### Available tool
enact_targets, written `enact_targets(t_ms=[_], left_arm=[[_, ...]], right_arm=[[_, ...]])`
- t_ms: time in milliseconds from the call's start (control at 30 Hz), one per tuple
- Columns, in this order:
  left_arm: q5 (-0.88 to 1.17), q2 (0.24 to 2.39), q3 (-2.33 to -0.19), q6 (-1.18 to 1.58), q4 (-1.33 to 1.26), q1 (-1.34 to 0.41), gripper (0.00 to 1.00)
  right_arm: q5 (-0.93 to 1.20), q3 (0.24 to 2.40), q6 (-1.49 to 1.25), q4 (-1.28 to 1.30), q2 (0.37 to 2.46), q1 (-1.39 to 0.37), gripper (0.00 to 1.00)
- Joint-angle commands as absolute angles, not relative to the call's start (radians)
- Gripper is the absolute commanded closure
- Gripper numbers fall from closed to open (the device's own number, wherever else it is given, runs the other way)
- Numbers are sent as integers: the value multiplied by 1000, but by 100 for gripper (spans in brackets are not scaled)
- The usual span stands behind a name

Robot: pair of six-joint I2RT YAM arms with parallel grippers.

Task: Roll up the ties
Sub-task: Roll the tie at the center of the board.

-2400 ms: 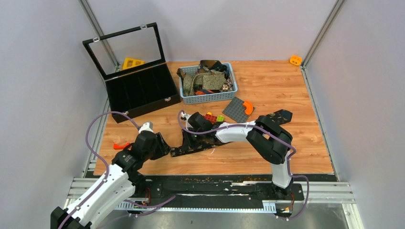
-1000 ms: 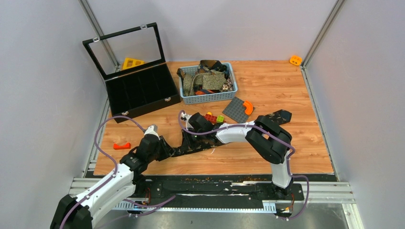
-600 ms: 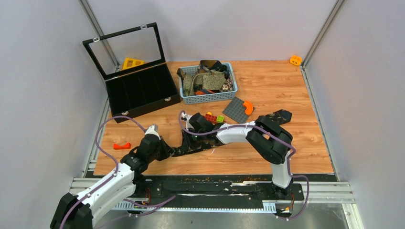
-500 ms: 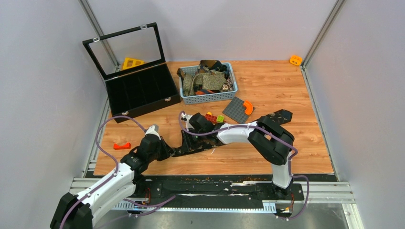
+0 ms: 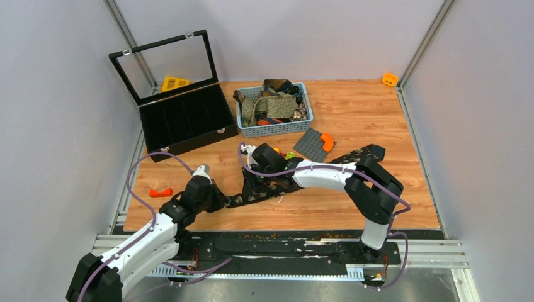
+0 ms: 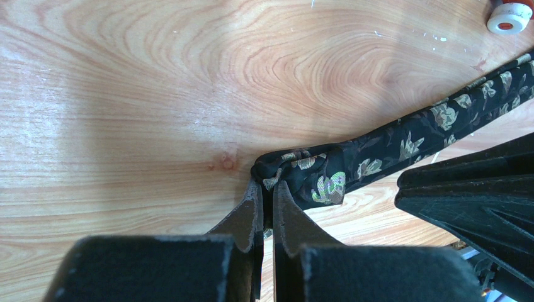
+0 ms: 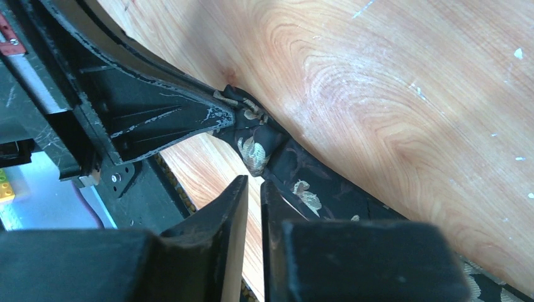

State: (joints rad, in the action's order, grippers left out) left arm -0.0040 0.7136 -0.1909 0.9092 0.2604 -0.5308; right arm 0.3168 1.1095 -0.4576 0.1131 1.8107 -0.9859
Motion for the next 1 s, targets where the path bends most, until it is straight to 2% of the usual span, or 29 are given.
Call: enact_targets(t_ms=[0, 133, 567, 733, 967], left_arm=[[-9, 717, -222, 887, 311, -534, 100], [-8, 716, -226, 887, 315, -534, 100], [-6, 655, -231, 856, 346, -533, 100], [-17, 605, -222, 861, 366, -534, 100], [-9, 644, -239, 861, 384, -534, 100]], right_arm=[[364, 1155, -468, 76, 1832, -995, 94], [384, 1182, -482, 56, 1891, -1008, 100], [370, 1206, -496, 58, 2004, -1010, 100], [359, 1200, -496, 86, 1991, -1010, 100], [372, 1255, -483, 138, 1929, -1011, 100]])
